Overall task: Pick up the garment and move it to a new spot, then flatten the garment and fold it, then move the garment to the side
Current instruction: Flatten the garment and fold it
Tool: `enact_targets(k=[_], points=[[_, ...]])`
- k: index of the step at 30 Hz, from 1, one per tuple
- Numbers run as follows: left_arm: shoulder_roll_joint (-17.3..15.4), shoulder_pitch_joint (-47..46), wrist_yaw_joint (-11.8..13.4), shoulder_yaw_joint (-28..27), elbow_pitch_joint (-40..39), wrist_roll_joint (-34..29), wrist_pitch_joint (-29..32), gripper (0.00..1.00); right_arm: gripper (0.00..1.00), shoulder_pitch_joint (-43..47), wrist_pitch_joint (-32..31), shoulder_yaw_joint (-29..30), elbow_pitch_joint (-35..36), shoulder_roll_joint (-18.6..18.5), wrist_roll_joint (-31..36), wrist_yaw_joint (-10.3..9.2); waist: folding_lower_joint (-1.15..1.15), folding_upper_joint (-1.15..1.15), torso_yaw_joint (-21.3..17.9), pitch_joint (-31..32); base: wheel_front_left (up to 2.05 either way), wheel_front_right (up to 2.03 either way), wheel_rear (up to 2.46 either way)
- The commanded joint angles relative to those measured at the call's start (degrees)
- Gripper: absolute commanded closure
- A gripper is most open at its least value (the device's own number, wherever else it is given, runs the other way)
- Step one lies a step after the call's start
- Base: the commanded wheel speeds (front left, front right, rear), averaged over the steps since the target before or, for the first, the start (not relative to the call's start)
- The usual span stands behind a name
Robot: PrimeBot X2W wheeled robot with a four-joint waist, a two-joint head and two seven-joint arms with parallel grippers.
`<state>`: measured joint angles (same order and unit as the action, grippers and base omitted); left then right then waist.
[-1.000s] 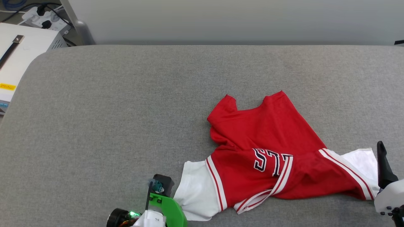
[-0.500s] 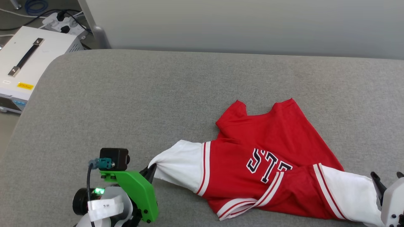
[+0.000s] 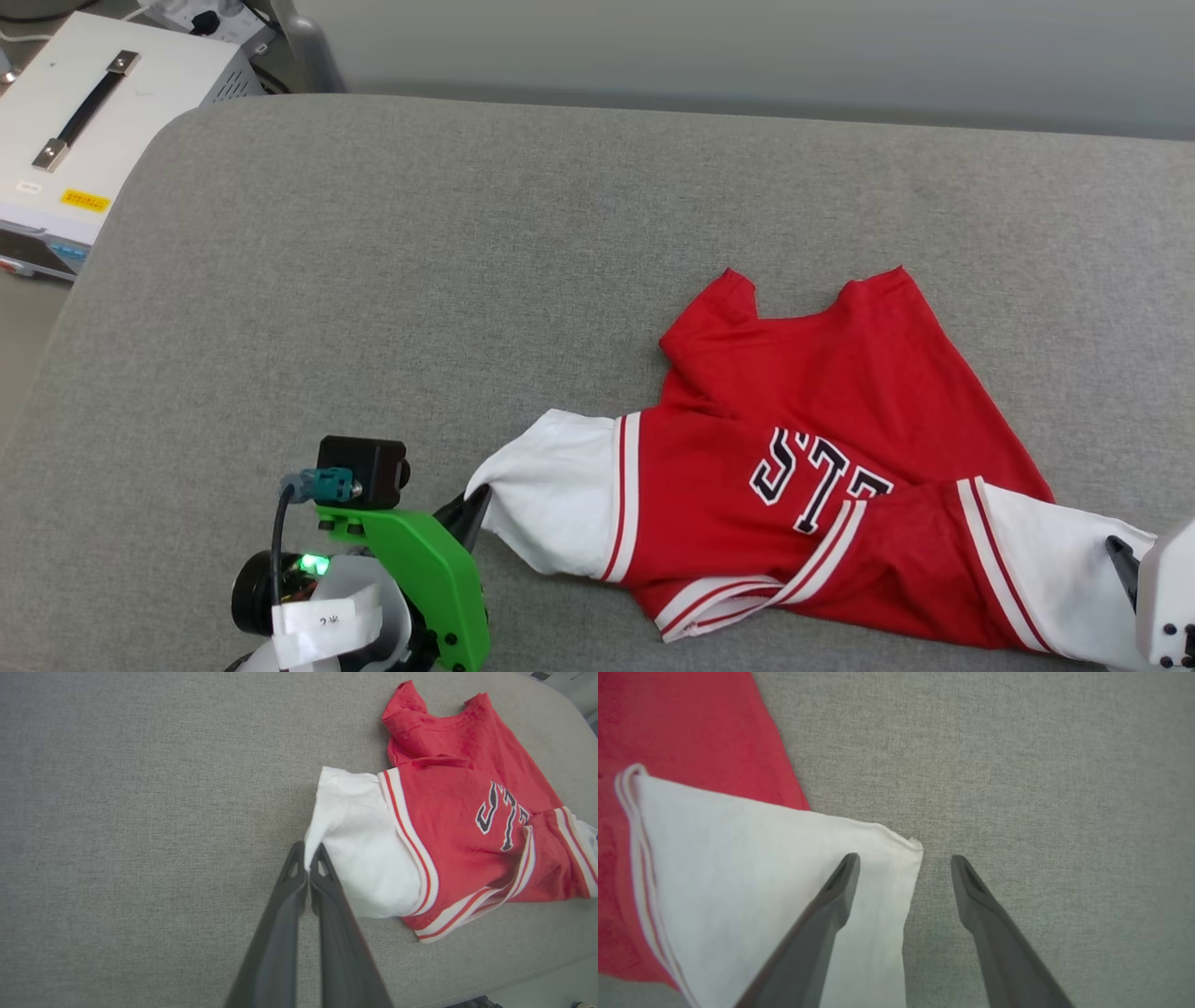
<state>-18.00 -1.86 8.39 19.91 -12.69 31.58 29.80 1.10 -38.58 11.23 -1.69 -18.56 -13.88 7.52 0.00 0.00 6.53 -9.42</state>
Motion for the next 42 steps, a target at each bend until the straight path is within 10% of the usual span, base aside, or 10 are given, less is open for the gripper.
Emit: enact_targets(k=[1, 12, 15, 42], points=[[-0.2, 0.1, 0.3, 0.0, -0.3, -0.1, 0.1, 1.00, 0.00, -1.6, 0.3, -0.3, -1.0, -0.4, 0.1, -0.03, 0.00, 0.00, 0.2, -0.8, 0.00, 0.00, 0.00], [-0.3, -1.5, 0.4, 0.3, -0.7, -0.3, 0.2, 1.00, 0.00, -4.1, 0.7, -6.3, -10.5, -1.9, -1.7, -0.03, 0.00, 0.00, 0.9, -3.0, 0.00, 0.00, 0.00], [-0.4, -1.7, 0.4, 0.3, -0.4, -0.4, 0.2, 1.00, 1.00, -3.7, 0.7, -8.5, -12.0, -2.5, -3.3, -0.03, 0.00, 0.00, 0.9, -2.8, 0.00, 0.00, 0.00], [-7.7, -13.0, -1.4, -8.6, -1.8, 2.9, 2.2, 1.00, 1.00, -18.5, 10.9, -8.6, 3.6, -19.0, -14.6, -0.03, 0.00, 0.00, -4.0, 8.4, 0.00, 0.00, 0.00]])
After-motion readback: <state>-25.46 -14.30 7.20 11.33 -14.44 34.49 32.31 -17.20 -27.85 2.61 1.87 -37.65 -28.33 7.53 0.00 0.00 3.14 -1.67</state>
